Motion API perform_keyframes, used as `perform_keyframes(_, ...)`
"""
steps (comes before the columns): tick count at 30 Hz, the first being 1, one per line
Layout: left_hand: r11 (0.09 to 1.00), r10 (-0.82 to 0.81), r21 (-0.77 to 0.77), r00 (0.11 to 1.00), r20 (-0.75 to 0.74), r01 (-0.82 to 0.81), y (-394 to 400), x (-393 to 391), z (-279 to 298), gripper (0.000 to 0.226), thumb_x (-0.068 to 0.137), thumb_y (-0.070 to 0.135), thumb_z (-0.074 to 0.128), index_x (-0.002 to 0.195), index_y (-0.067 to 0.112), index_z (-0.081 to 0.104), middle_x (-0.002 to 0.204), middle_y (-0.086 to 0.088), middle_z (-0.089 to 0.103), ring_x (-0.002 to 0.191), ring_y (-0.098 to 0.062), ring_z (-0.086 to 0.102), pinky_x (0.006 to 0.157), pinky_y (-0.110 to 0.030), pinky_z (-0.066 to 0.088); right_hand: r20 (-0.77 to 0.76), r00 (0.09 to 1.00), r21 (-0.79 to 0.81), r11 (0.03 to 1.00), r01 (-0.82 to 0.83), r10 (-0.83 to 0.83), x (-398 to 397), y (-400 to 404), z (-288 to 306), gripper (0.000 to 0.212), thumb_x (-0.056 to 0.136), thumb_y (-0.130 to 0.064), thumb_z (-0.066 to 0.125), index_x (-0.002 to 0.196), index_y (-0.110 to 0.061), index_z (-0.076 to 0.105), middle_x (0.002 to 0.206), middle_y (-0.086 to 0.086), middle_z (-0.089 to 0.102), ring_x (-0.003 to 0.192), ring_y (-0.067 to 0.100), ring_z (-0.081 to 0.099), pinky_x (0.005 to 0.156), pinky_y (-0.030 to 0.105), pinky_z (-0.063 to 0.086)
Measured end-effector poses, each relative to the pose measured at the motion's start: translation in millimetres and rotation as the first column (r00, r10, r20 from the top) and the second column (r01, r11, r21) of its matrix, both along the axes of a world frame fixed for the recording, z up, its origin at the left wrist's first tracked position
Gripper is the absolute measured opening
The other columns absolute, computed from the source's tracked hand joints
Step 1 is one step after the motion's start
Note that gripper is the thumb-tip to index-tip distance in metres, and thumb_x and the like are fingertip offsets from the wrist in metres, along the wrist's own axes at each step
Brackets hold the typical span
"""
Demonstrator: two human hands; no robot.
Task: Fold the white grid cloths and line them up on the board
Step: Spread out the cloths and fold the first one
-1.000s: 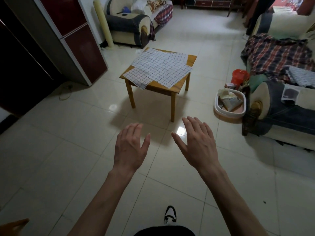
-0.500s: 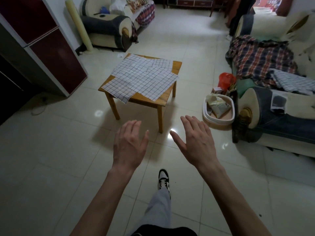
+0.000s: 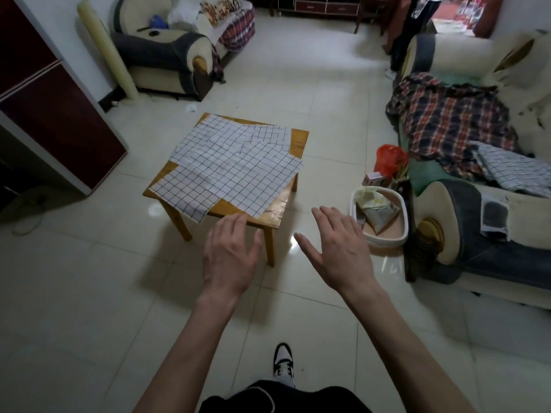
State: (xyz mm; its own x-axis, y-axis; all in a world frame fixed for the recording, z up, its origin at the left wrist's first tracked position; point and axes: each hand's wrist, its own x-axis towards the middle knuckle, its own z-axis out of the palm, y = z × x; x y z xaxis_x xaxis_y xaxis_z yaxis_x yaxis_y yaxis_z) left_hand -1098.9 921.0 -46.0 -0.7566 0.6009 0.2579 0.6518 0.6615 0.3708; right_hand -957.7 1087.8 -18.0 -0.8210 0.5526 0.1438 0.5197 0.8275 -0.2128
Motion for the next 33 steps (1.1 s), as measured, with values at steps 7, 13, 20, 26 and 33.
perform_keyframes(7, 1.000, -0.017, -0.013, 1.000, 0.008, 0.017, 73, -60, -16, 0.058, 0.107, 0.050, 0.039, 0.141, 0.007, 0.057, 0.140, -0.013, 0.062, 0.134, -0.028, 0.054, 0.114, -0.047, 0.043, 0.001, 1.000, 0.021, 1.000, -0.001, 0.001, -62, 72, -7, 0.072, 0.102, -0.065, 0.035, 0.149, -0.013, 0.050, 0.150, 0.008, 0.056, 0.143, 0.028, 0.047, 0.122, 0.046, 0.032)
perform_keyframes(13, 0.999, -0.003, -0.036, 1.000, 0.004, 0.003, 134, -98, -27, 0.051, 0.108, 0.045, 0.045, 0.138, 0.006, 0.059, 0.136, -0.014, 0.063, 0.130, -0.029, 0.056, 0.112, -0.047, 0.045, 0.015, 0.999, 0.007, 0.999, -0.031, 0.031, -103, 134, -19, 0.073, 0.103, -0.066, 0.033, 0.152, -0.014, 0.047, 0.153, 0.008, 0.053, 0.145, 0.027, 0.044, 0.123, 0.046, 0.030)
perform_keyframes(20, 0.994, 0.102, -0.048, 0.995, -0.011, -0.103, 216, -144, -38, 0.056, 0.106, 0.047, 0.041, 0.139, 0.006, 0.059, 0.137, -0.012, 0.063, 0.131, -0.028, 0.055, 0.113, -0.046, 0.043, 0.019, 0.991, 0.019, 0.991, -0.129, 0.129, -166, 228, -35, 0.074, 0.103, -0.066, 0.030, 0.152, -0.013, 0.047, 0.153, 0.008, 0.053, 0.145, 0.027, 0.045, 0.123, 0.046, 0.030)
perform_keyframes(26, 0.968, 0.246, -0.057, 0.969, 0.009, -0.245, 293, -174, -41, 0.054, 0.107, 0.046, 0.042, 0.140, 0.005, 0.058, 0.138, -0.014, 0.063, 0.132, -0.029, 0.055, 0.115, -0.049, 0.043, 0.025, 0.960, 0.017, 0.960, -0.279, 0.279, -226, 315, -38, 0.074, 0.103, -0.066, 0.028, 0.150, -0.012, 0.049, 0.152, 0.009, 0.054, 0.143, 0.028, 0.047, 0.122, 0.046, 0.032)
perform_keyframes(33, 0.903, 0.425, -0.059, 0.905, 0.000, -0.425, 358, -204, -41, 0.056, 0.108, 0.047, 0.041, 0.141, 0.005, 0.057, 0.139, -0.014, 0.062, 0.134, -0.029, 0.053, 0.116, -0.047, 0.040, -0.043, 0.898, 0.002, 0.899, -0.437, 0.437, -288, 403, -39, 0.072, 0.104, -0.065, 0.033, 0.150, -0.012, 0.050, 0.156, 0.009, 0.051, 0.147, 0.028, 0.043, 0.123, 0.045, 0.031)
